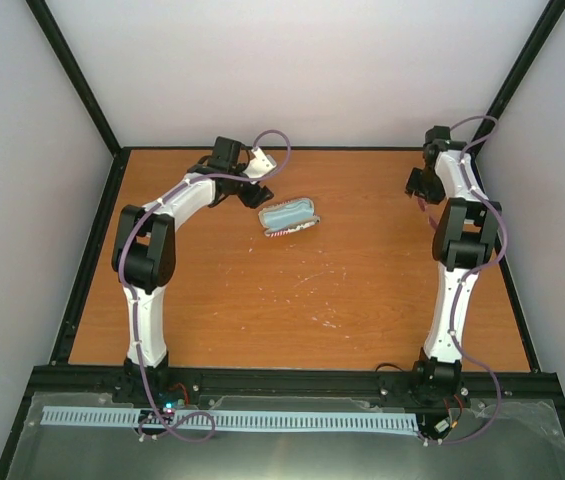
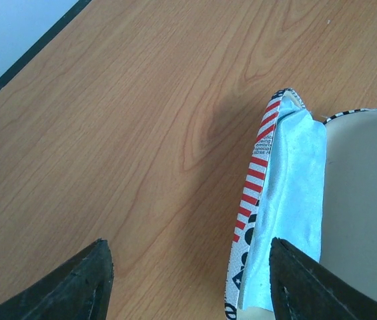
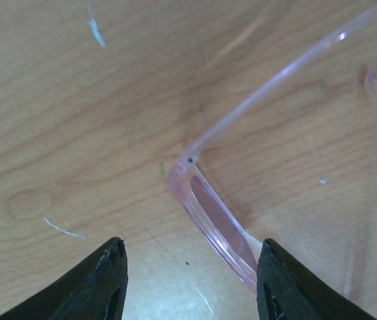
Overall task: Organize the sunglasses
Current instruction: Move the sunglasses to the center of the board.
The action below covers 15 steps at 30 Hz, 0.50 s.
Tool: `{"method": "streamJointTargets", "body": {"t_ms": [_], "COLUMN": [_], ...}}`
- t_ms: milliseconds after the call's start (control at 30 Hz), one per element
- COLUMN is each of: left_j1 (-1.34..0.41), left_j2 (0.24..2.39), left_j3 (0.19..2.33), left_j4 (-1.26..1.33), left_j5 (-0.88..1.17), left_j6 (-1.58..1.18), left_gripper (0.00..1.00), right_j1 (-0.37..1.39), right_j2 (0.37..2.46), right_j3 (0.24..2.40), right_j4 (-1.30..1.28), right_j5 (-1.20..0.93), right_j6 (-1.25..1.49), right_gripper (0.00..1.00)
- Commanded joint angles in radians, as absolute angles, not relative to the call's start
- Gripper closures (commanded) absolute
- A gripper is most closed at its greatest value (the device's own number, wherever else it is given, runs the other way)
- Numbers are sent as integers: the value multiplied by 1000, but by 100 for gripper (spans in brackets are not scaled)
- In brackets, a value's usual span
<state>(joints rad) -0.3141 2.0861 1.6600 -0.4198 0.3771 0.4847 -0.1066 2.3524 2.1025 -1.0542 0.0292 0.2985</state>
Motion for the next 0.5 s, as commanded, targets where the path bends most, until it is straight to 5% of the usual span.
{"method": "streamJointTargets", "body": {"t_ms": [0,467], "left_j1": [-304,-304], "left_j2": [2103,2142], "left_j3": [1708,1753], "left_j4": [-436,-446], "left_j5": [370,375], "left_j6": [468,485], "left_gripper": [36,36], "right_j1": [-109,-86], "right_j2": [2395,2420], "right_j3": [2175,2148], "right_j4": [-1060,-1038], "right_j5": [-5,-124], "right_j6": [317,291], "right_gripper": [48,53]}}
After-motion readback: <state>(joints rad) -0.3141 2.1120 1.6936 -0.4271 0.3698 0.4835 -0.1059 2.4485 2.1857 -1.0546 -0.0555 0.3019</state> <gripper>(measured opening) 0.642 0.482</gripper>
